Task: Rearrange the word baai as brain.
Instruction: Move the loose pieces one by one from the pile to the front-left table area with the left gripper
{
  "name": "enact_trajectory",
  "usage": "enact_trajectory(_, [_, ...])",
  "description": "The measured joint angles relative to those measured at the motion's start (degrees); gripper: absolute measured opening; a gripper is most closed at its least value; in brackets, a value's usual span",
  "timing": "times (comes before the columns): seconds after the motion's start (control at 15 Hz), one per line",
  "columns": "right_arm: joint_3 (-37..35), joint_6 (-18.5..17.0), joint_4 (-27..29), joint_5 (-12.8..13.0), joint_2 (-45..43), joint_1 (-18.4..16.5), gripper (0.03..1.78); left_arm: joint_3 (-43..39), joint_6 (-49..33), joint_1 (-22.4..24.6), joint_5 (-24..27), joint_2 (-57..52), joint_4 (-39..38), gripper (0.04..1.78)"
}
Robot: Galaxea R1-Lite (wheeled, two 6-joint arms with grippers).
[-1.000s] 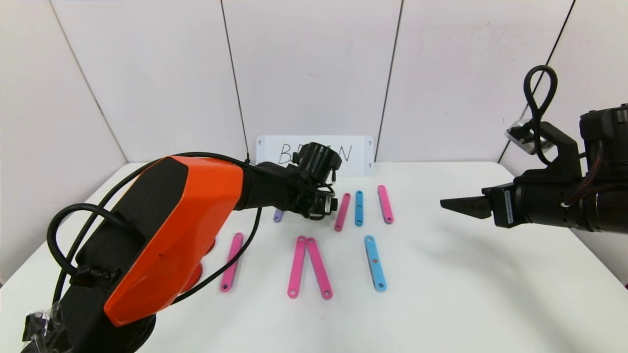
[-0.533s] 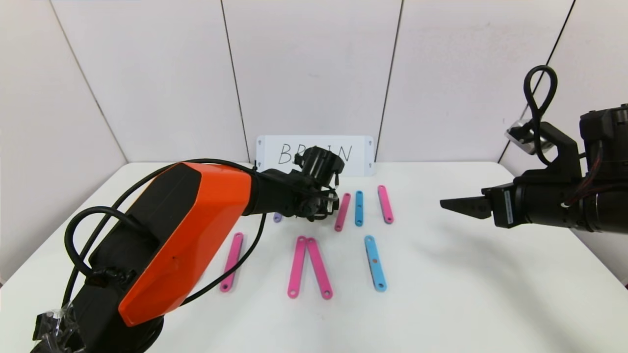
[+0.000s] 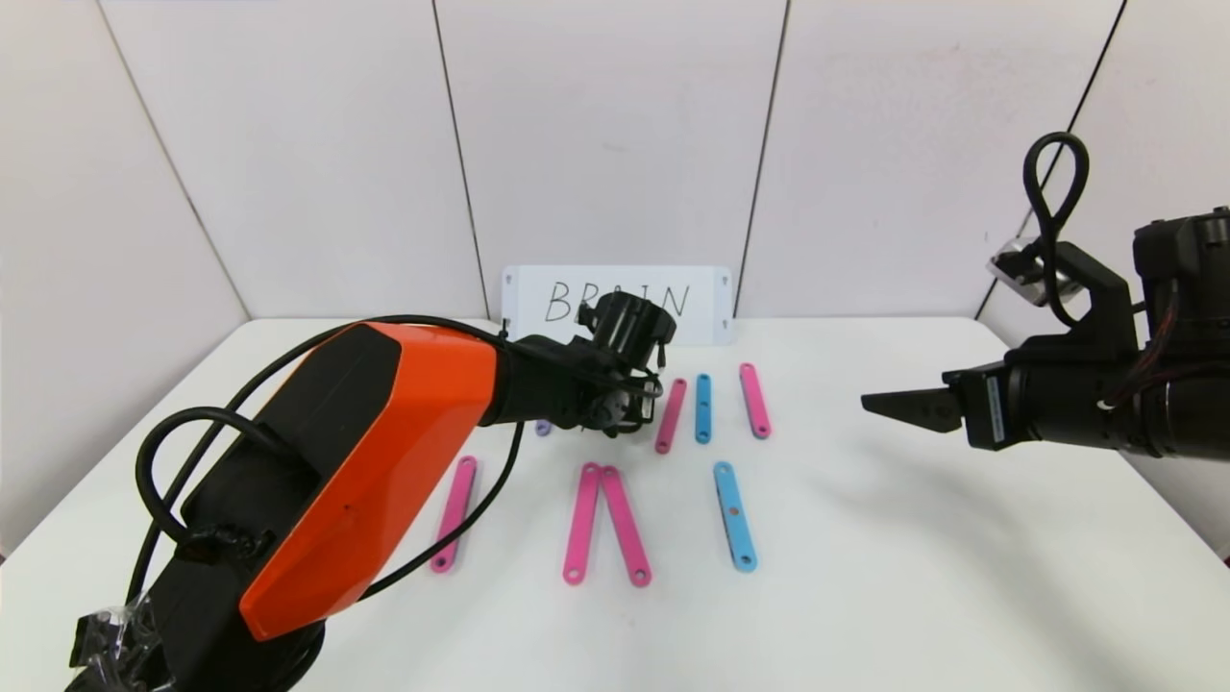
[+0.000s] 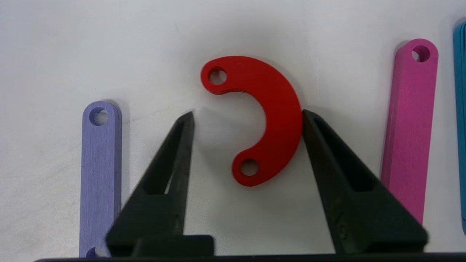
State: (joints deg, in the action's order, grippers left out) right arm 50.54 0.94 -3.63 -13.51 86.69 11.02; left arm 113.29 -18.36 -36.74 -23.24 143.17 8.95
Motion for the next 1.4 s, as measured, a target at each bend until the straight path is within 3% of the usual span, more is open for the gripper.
enact_trajectory(0.2, [-0.10,0.00,0.00,-0.02,0.00,0.38,1.74,0.00,0.04,0.04,0.00,0.02,0.04,0.43])
enact_trajectory(0.33, [-0.22,0.00,0.00,0.06,0.00,0.46,1.74,0.02,0.01,0.06,-0.02,0.05,-0.02,0.30])
enact_trajectory(1.13, [-0.27,-0.26,0.00,-0.05,0.20,0.06,1.74,-0.22,1.66,1.27,1.63,-4.57,0.83,0.30])
enact_trajectory(1.4, [-0.20,-0.28,-0.02,-0.10,0.39,-0.13,1.74,-1.05,2.49,2.77,5.85,-10.64,7.31,0.30])
